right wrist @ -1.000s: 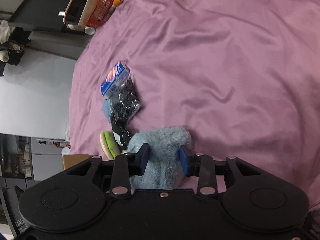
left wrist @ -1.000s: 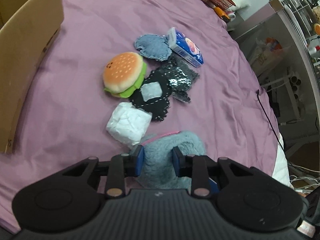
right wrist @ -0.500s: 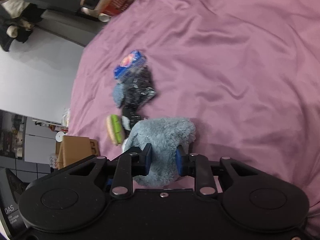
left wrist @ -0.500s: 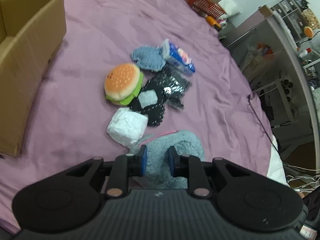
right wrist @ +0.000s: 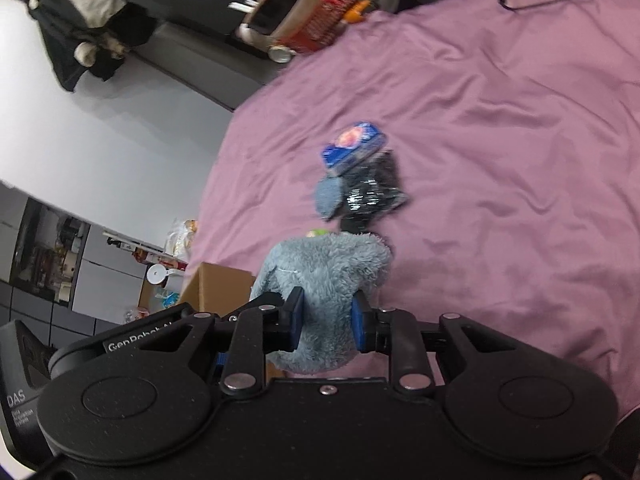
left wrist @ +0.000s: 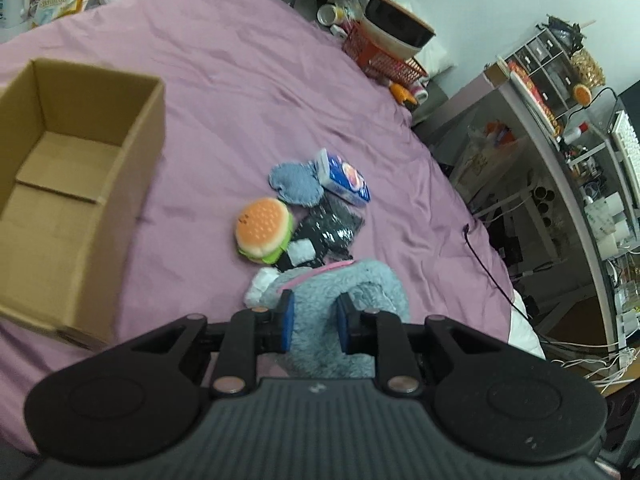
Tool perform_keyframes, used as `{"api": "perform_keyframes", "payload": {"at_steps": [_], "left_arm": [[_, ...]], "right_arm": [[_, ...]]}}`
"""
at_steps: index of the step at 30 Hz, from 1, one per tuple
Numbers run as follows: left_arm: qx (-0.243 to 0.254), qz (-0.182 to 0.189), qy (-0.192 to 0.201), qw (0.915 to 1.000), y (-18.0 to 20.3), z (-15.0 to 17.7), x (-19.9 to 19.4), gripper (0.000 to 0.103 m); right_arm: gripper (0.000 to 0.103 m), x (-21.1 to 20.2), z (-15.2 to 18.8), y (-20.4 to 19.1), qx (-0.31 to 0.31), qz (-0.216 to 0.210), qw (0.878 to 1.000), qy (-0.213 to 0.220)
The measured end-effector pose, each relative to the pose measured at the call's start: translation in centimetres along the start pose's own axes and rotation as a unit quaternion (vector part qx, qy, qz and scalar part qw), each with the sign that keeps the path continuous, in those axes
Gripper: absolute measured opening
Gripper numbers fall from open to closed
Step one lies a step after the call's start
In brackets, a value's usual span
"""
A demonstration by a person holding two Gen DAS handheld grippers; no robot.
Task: Organize soft objects
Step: 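Lift the grey-blue plush with the left tool toward the cardboard box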
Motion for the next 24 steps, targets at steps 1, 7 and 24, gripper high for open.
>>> {"api": "perform_keyframes", "payload": {"at_steps": [1,7,24], "left_arm": [[0.003,0.002,0.004,1.0,-0.4,-0.4,-0.5,0.02],[-0.009,-0.006,0.019,0.9998,-2.7,-2.2,-3.3,0.02],[-0.04,-0.002,0.061,0.9973,-7.8,-5.9,-8.0,0.02]], "right_arm": [[0.024,0.0,0.2,-0.6,-0.002,-0.004,1.0,0.002],[0.024,0.0,1.6,-3.8,-0.008,-0.027,1.0,0.002],[0.024,0.6,4.5,-11.4,-0.063,-0.054,0.996,0.011]]}}
Point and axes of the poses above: each gripper's, at about its wrist camera, not at the fingertips, and x roughly the way its jaws point, y to its right, z to its underside, the point moved 1 cm from there along x, roughly the way its jaws point, and after that the axes turned 14 degrees about y, right-handed, at the moved point
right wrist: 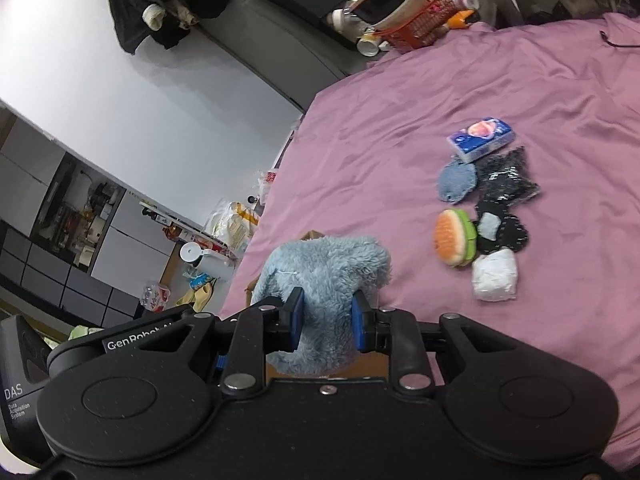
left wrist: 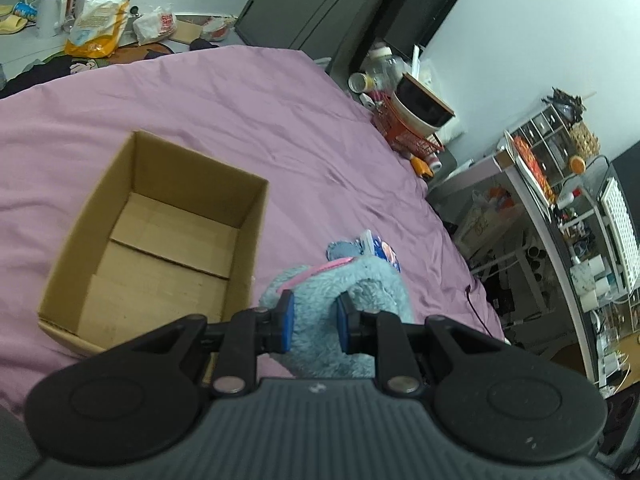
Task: Organize soft objects
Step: 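Lift the grey-blue plush with the left tool toward the cardboard box, then lower the plush into the box and open the left tool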
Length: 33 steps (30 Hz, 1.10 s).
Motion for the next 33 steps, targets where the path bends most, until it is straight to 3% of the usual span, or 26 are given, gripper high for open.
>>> {"api": "perform_keyframes", "payload": {"at_steps": [17,33], "left_arm": [[-0.028,-0.032,0.021,0.9989,-7.4,-4.7,-0.5,0.02],[-0.046,-0.071,-0.002,0.9965,-11.7,-7.0,5.2,0.02]], "right_arm": [[0.024,5.4,3.4,-5.7,-0.012,-0.027,0.999,-0.024],[0.025,12.0,5.3,-7.0,0.002,0.003,0.999,-0.054]]}}
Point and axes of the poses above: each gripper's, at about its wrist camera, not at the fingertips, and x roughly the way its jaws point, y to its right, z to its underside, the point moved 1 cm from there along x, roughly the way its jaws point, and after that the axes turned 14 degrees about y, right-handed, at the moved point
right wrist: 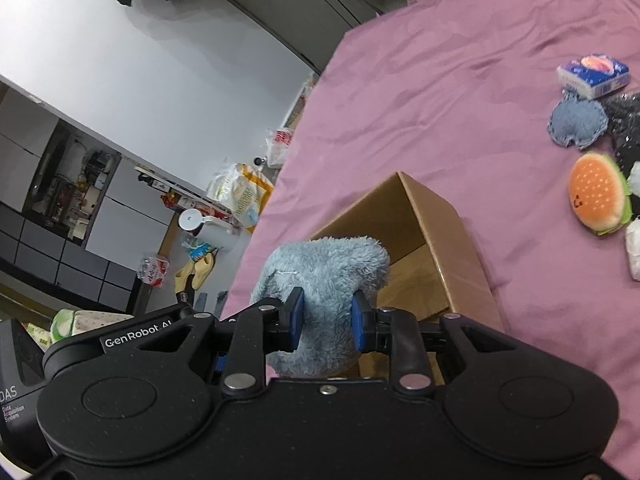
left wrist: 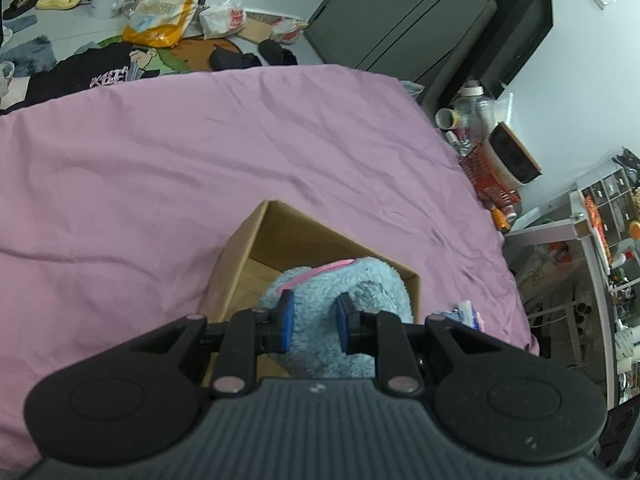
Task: Organize soft objects
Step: 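Lower the plush into the box and open the left tool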
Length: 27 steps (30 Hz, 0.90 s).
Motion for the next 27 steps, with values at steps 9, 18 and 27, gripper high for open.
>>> {"api": "perform_keyframes", "payload": {"at_steps": [9,18,27], "left_arm": [[0.027,-0.043,-0.004,0.9987,-0.2,-0.7,2.5,0.024],[0.034,-0.066,0.018,0.9971,0.0,-0.9,0.4,0.042],[0.072,-0.061,0.093,0.9912,2.1,-0.5,-4.3,0.067]], "right_arm": [[0.031,2.3,0.1,0.2,0.012,0.019,1.0,-0.015],[0.06,-0.3,-0.2,0.5,0.005,0.014,1.0,-0.009],[0.077,-4.8,-1.2,2.1,0.015,0.005,1.0,0.012]]}}
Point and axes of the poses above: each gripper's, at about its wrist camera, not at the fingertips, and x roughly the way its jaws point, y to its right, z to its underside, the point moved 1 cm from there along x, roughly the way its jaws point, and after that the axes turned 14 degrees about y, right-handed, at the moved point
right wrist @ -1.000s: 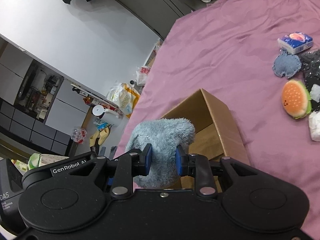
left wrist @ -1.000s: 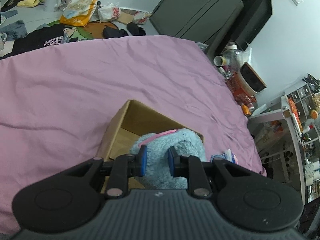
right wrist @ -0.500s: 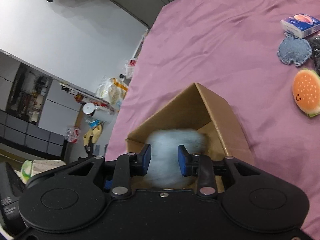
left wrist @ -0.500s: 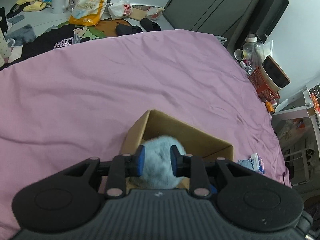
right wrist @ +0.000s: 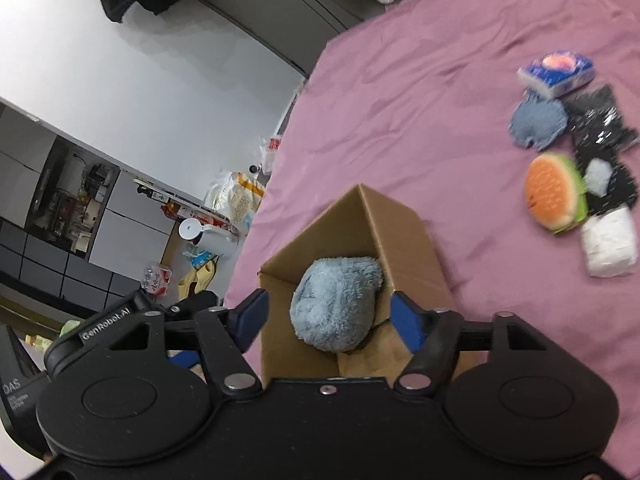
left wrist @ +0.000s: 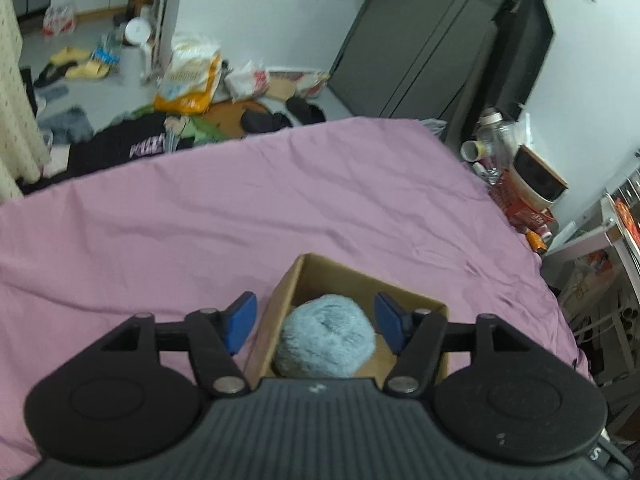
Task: Organize soft objects
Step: 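Lower the plush into the box and open the left tool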
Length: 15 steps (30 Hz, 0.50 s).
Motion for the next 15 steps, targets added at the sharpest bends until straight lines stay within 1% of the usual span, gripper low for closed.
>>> {"api": "perform_keyframes", "payload": {"at_steps": [1,3,5,6,8,9,12,15], "left_arm": [[0.002,0.006,0.006,1.0,0.3,0.0,-0.5,0.069],[0.004,0.022,0.015,0.9996,0.8,0.2,-1.5,0.07],[0.016,0.019,0.02,0.9995,1.4,0.6,-2.5,0.07],[0.019,0.016,0.021,0.9995,1.7,0.7,-2.8,0.07],[0.02,0.018,0.024,0.9993,2.1,1.1,-3.6,0.07],[0.027,0.018,0.027,0.9991,2.5,1.3,-4.0,0.071],[0.063,0.018,0.034,0.9972,3.8,1.9,-5.4,0.082],[0.074,0.031,0.039,0.996,4.7,2.4,-6.8,0.085]], "right_arm": [[0.084,-0.7,0.0,0.0,-0.009,0.005,1.0,0.011],[0.088,-1.9,-0.2,0.2,-0.024,0.007,0.999,0.03],[0.094,-3.0,-0.4,0.6,-0.027,0.007,0.999,0.04],[0.095,-3.6,-0.5,0.9,-0.029,0.007,0.999,0.045],[0.102,-4.7,-0.6,1.3,-0.04,0.009,0.998,0.056],[0.103,-5.3,-0.7,1.4,-0.046,0.01,0.997,0.062],[0.103,-6.9,-1.1,2.0,-0.063,0.011,0.995,0.072],[0.103,-8.7,-1.5,2.4,-0.078,0.012,0.993,0.084]]}}
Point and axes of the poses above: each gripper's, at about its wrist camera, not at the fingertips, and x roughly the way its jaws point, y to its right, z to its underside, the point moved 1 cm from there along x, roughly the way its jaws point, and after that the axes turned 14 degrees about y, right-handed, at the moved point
